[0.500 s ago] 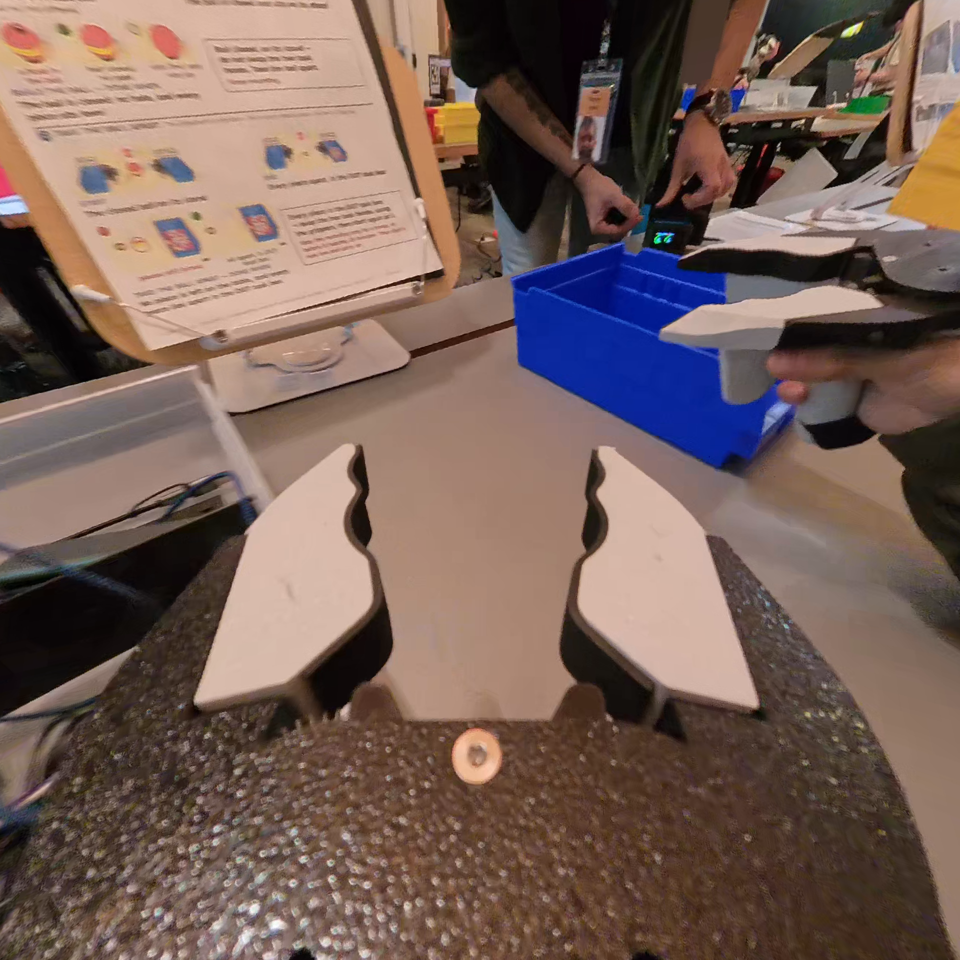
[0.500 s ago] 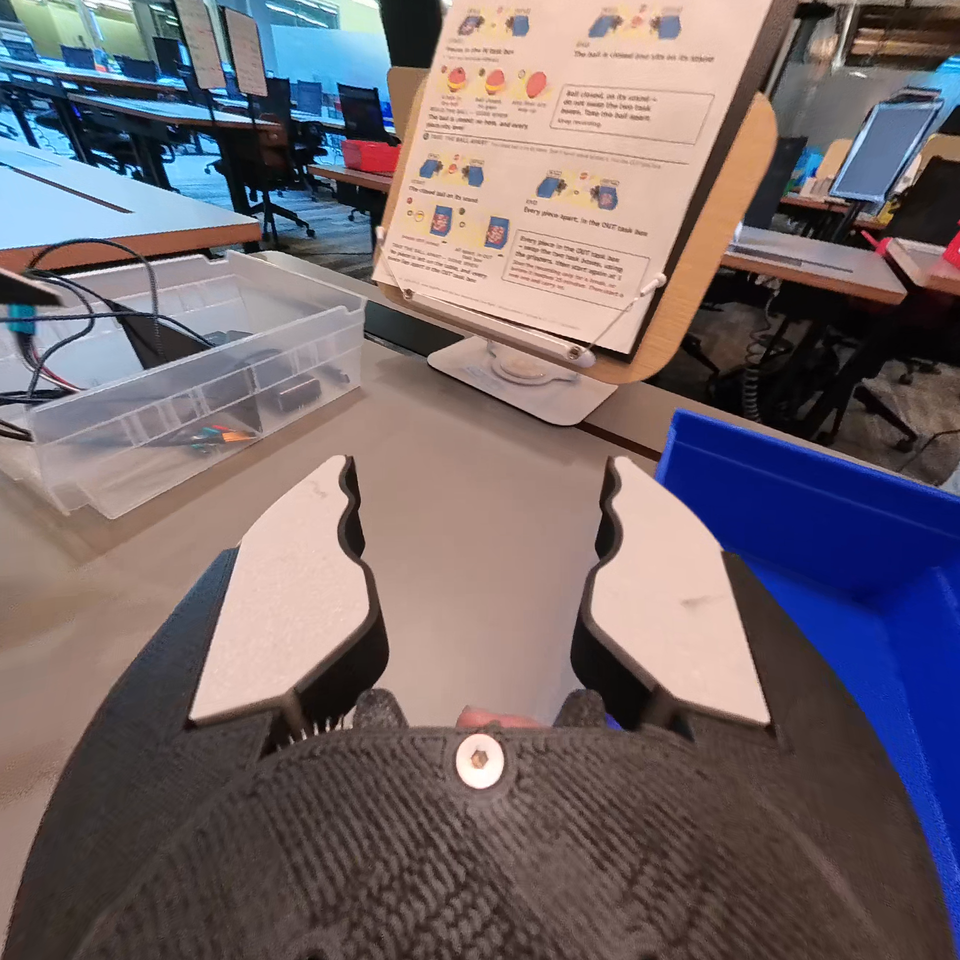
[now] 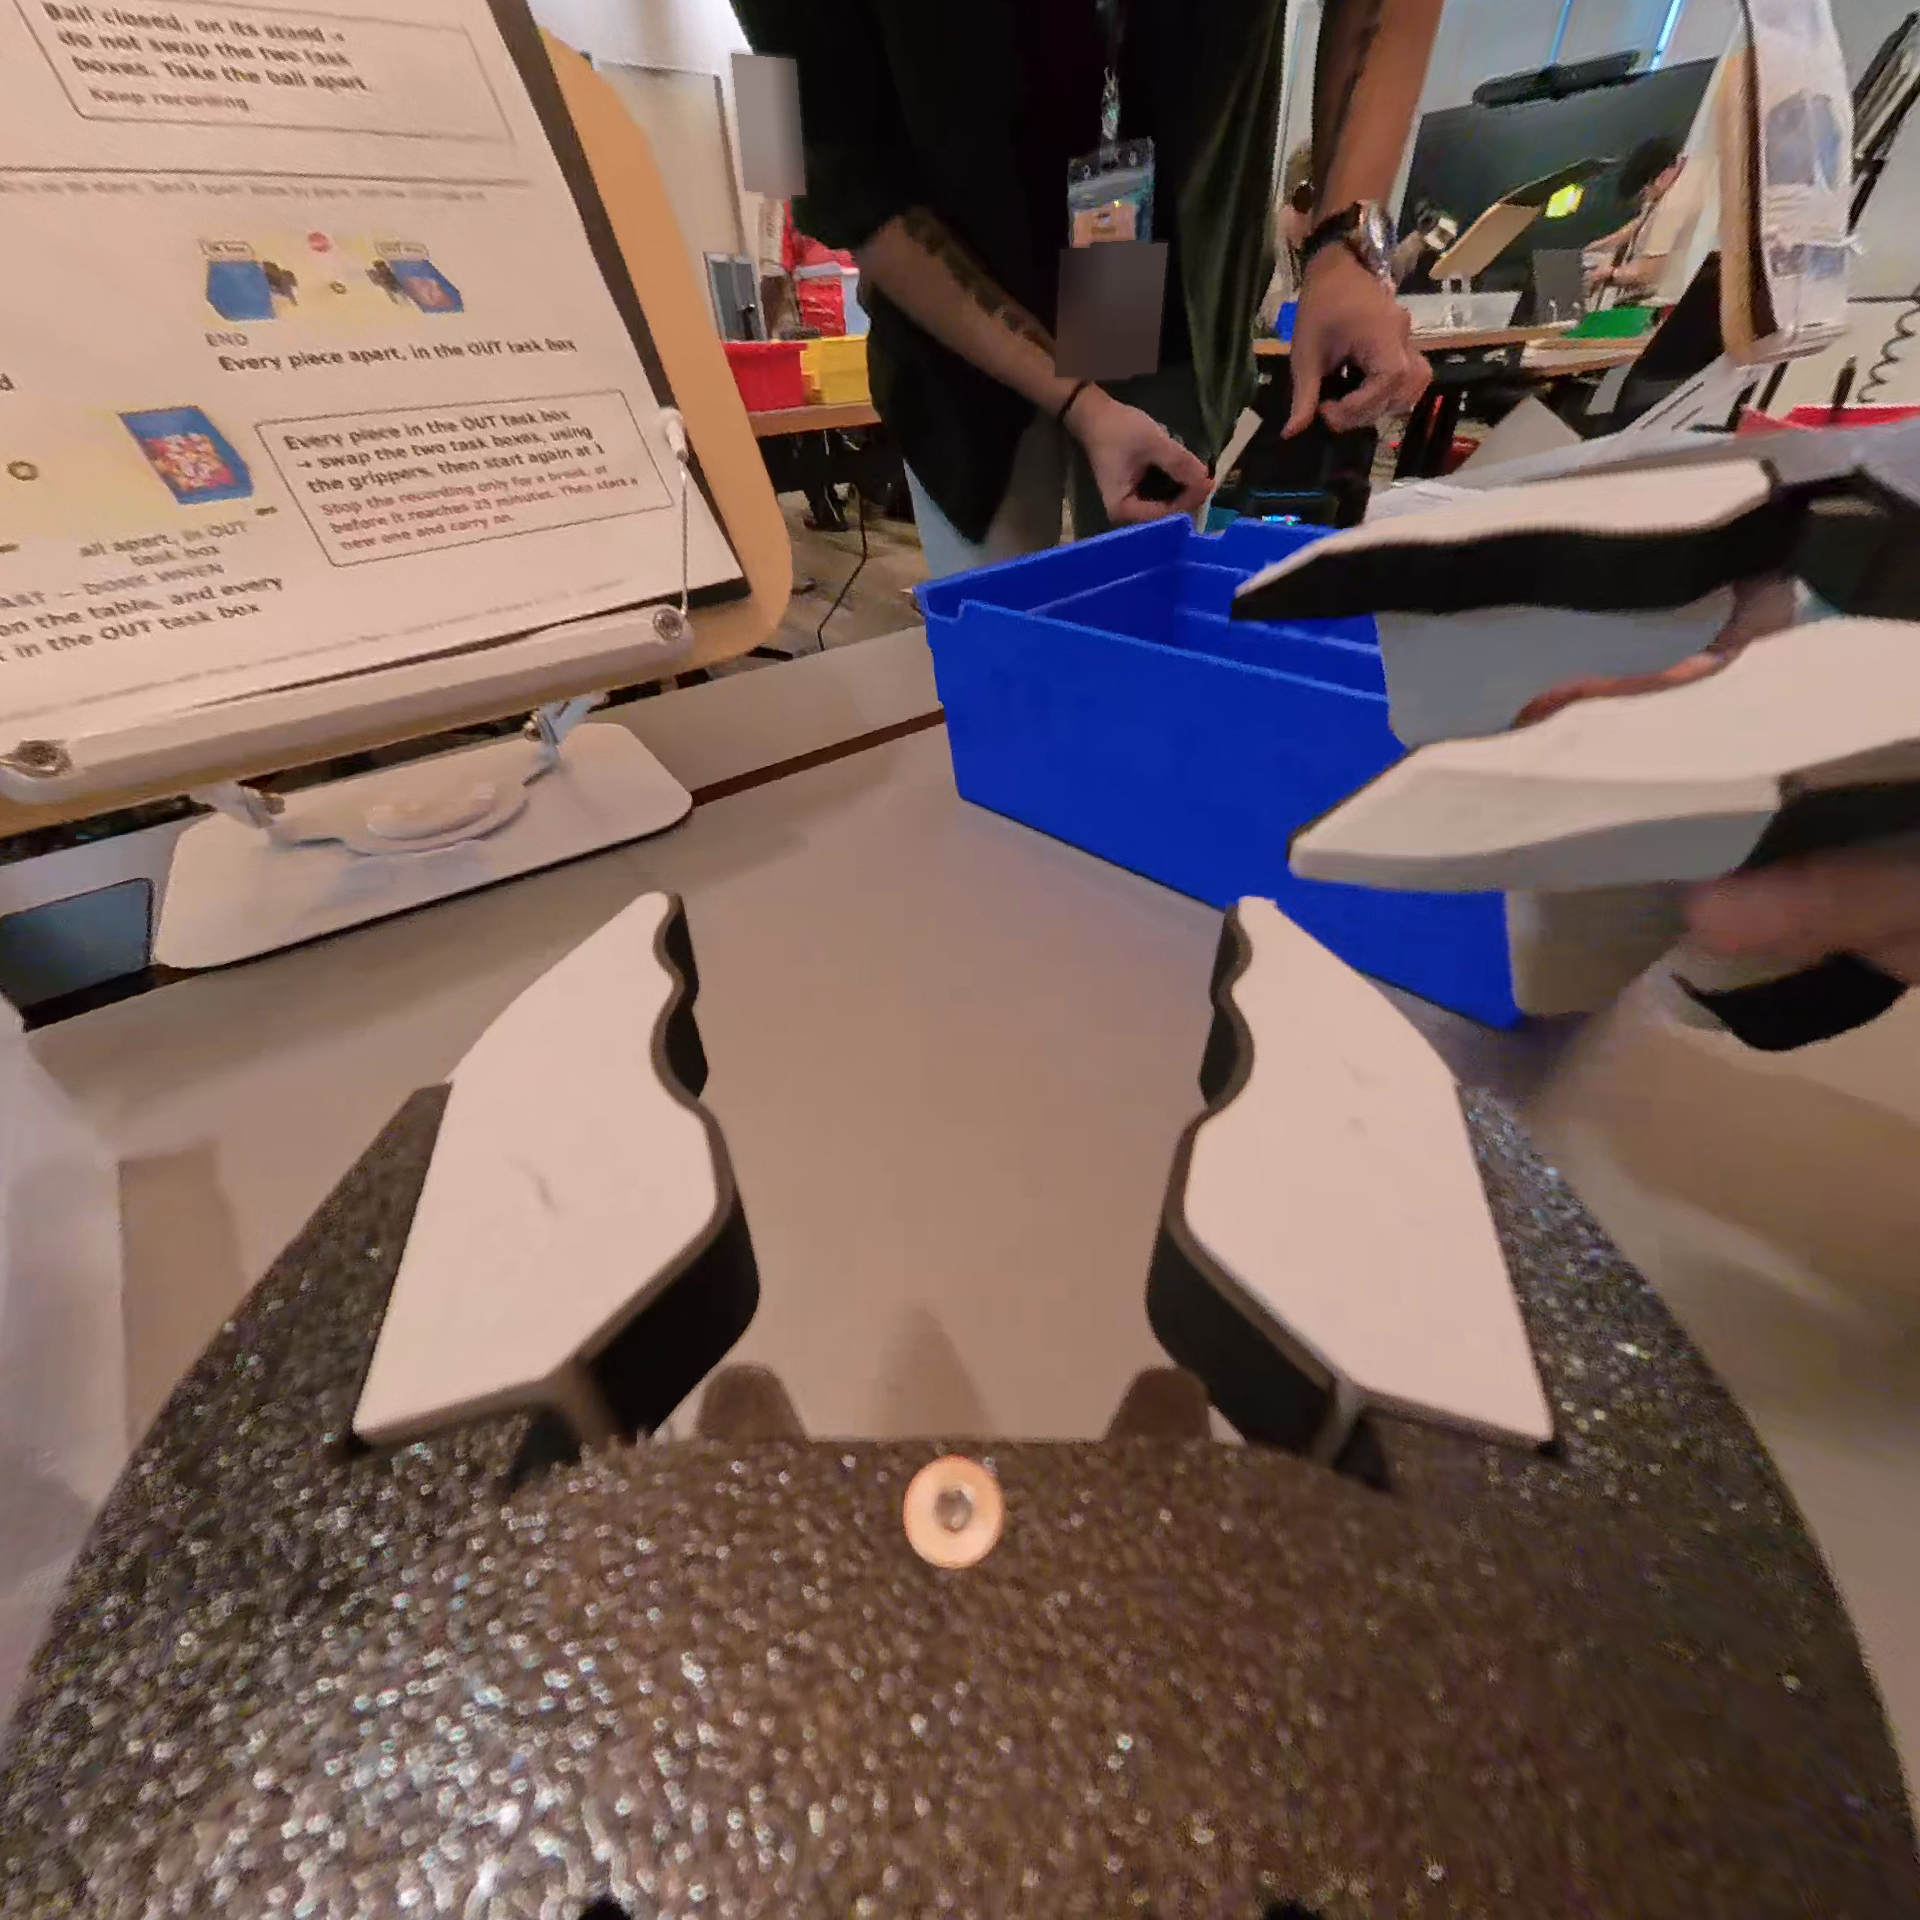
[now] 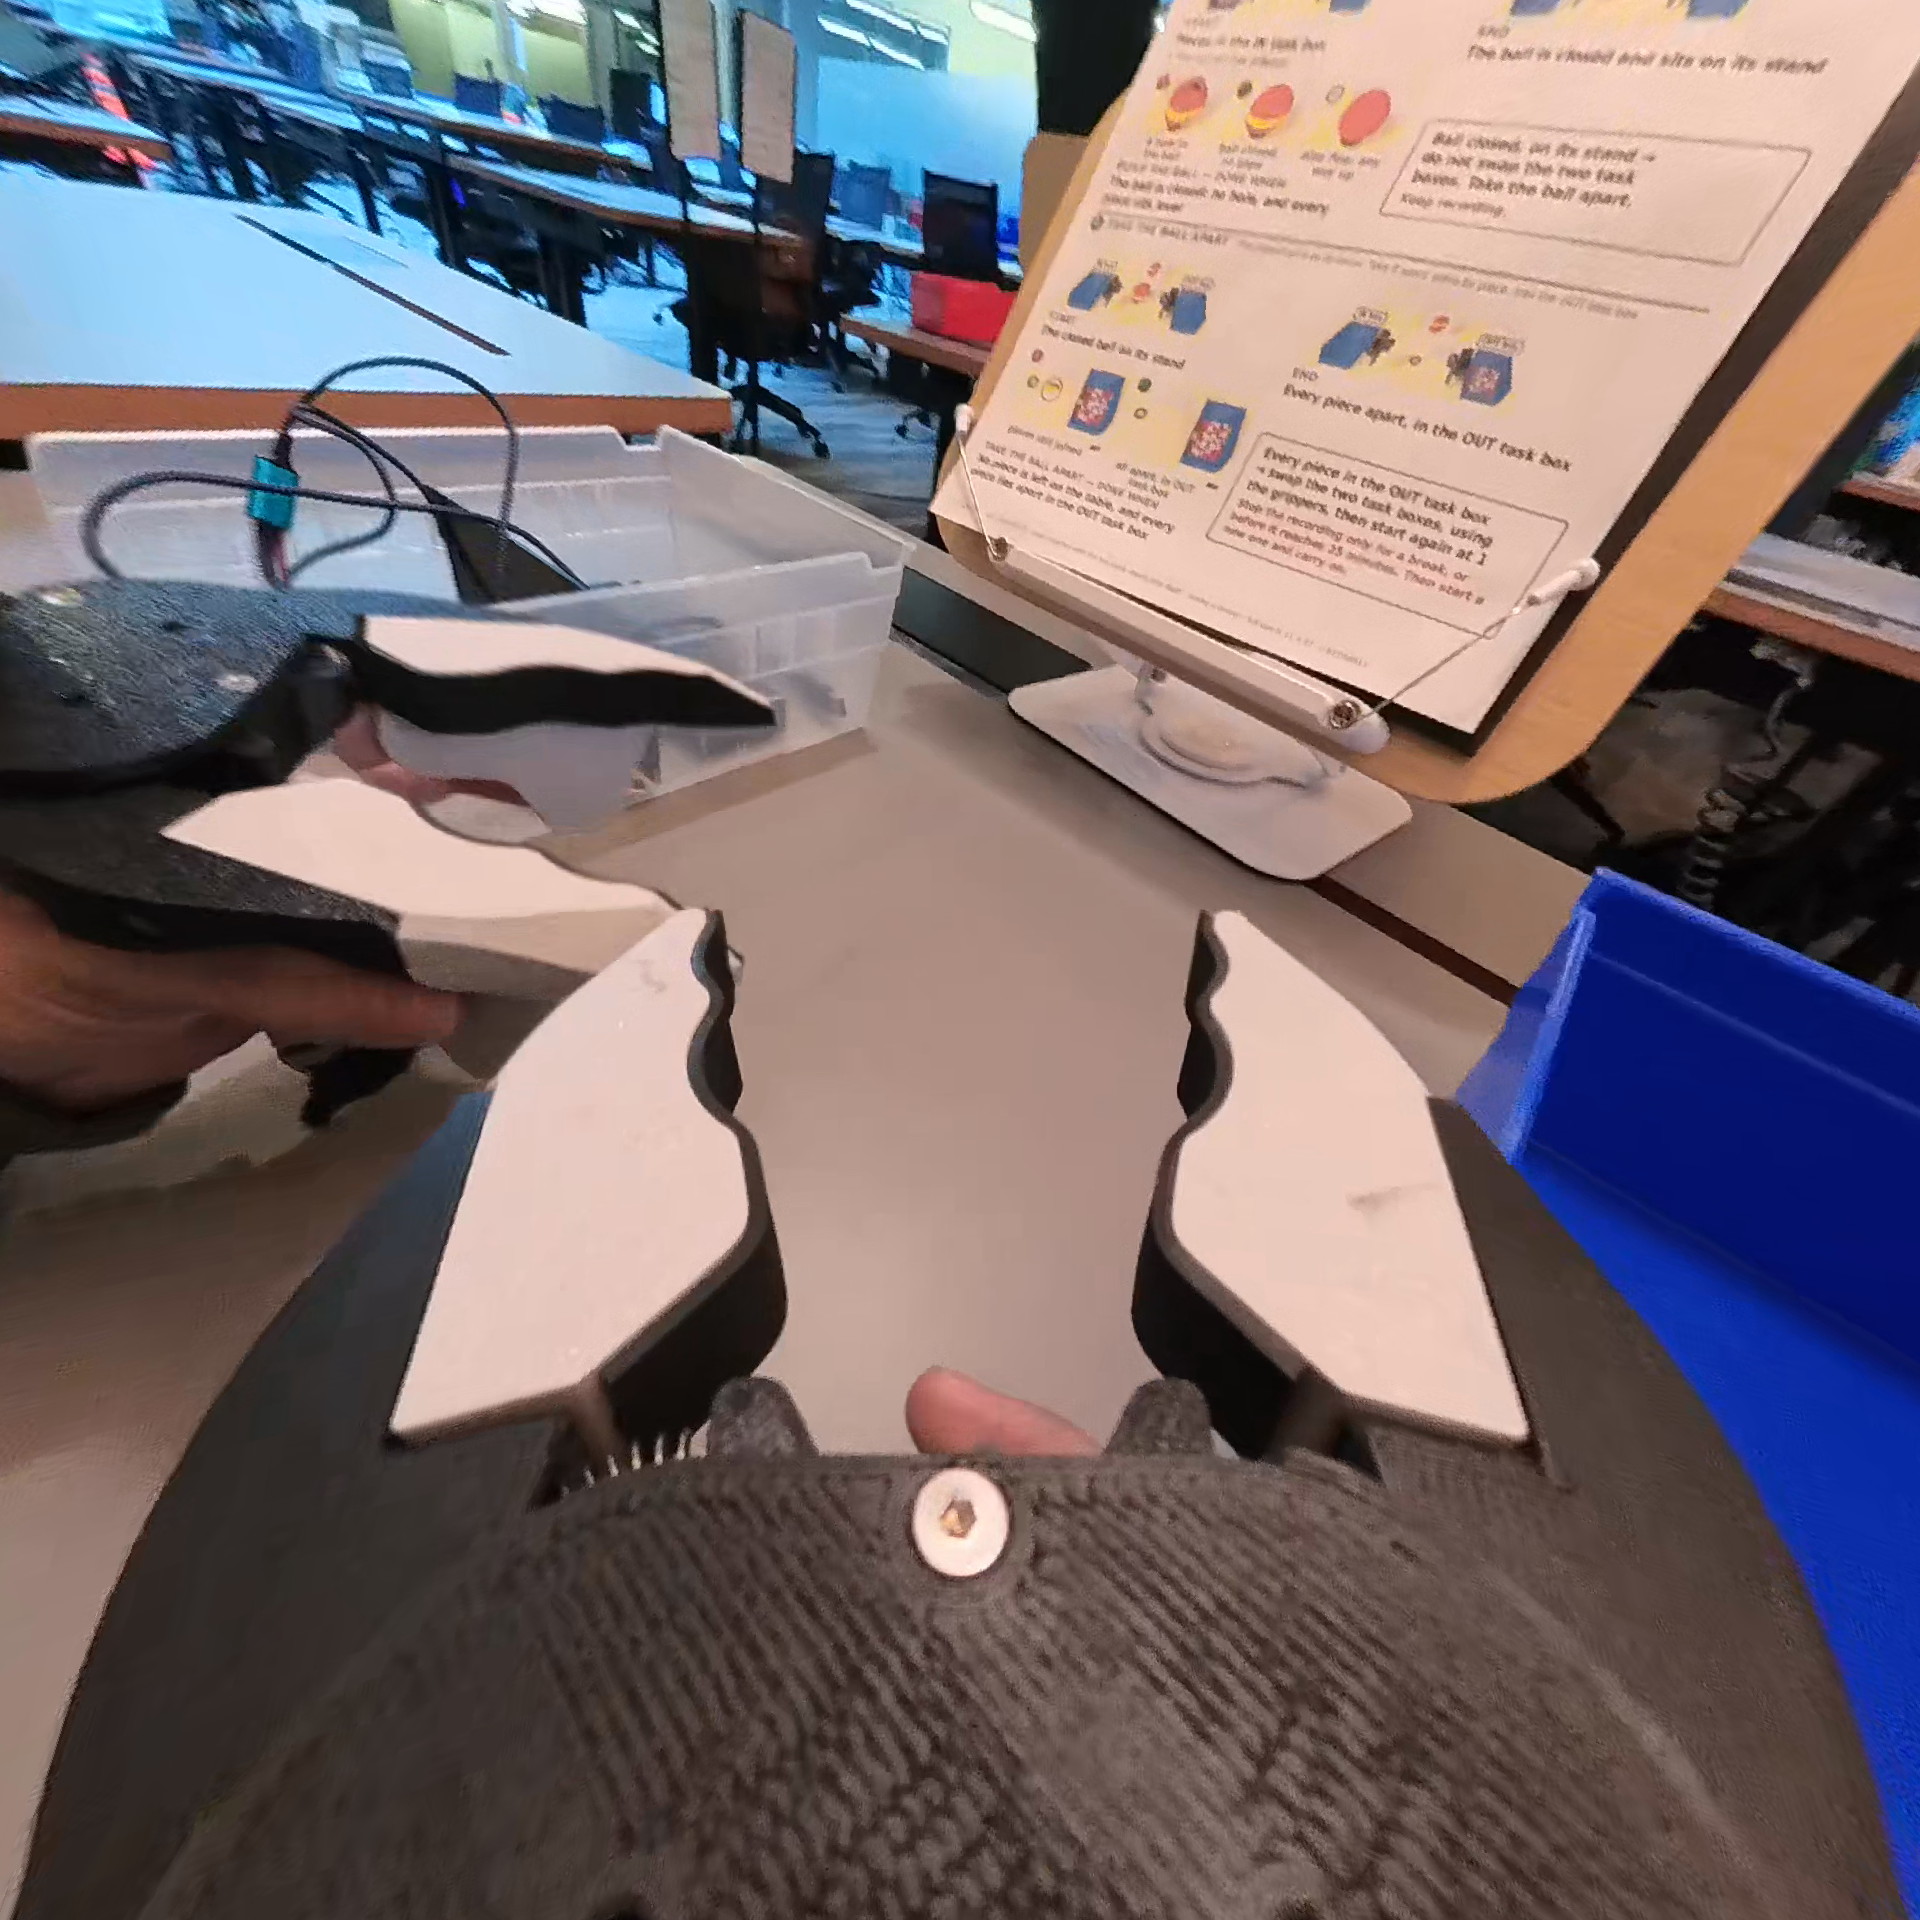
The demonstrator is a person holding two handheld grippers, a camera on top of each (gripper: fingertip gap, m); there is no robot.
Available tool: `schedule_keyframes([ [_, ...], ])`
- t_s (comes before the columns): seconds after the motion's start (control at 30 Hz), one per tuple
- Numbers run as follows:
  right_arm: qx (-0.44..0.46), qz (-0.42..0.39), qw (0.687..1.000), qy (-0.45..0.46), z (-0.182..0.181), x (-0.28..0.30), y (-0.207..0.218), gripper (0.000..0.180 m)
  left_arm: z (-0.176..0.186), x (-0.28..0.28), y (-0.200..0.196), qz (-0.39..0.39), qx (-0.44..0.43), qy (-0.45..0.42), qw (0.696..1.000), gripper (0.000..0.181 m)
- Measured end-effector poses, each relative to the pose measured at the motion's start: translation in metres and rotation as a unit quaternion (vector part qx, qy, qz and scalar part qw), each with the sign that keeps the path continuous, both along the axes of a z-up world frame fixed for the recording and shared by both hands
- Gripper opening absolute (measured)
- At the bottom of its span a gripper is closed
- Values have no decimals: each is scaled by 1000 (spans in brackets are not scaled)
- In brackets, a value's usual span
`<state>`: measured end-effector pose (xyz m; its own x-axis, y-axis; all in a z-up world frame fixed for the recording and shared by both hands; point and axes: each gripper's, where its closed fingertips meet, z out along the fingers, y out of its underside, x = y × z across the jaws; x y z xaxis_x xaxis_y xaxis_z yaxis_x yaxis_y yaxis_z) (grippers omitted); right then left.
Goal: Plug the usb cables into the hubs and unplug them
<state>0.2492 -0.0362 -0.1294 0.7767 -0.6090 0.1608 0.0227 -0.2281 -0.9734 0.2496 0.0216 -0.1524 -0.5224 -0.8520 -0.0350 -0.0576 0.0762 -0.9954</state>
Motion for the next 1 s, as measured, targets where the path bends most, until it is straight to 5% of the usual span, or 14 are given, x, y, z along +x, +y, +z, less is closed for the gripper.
schedule_keyframes([
  [0.4,34,-8,999,-39,19,-2,5,76,-13,-6,1,-24,-13,9,1000,93],
  [1.0,43,0,999,28,-5,-8,31,103,-6,-17,-4,-42,-31,-3,999,95],
])
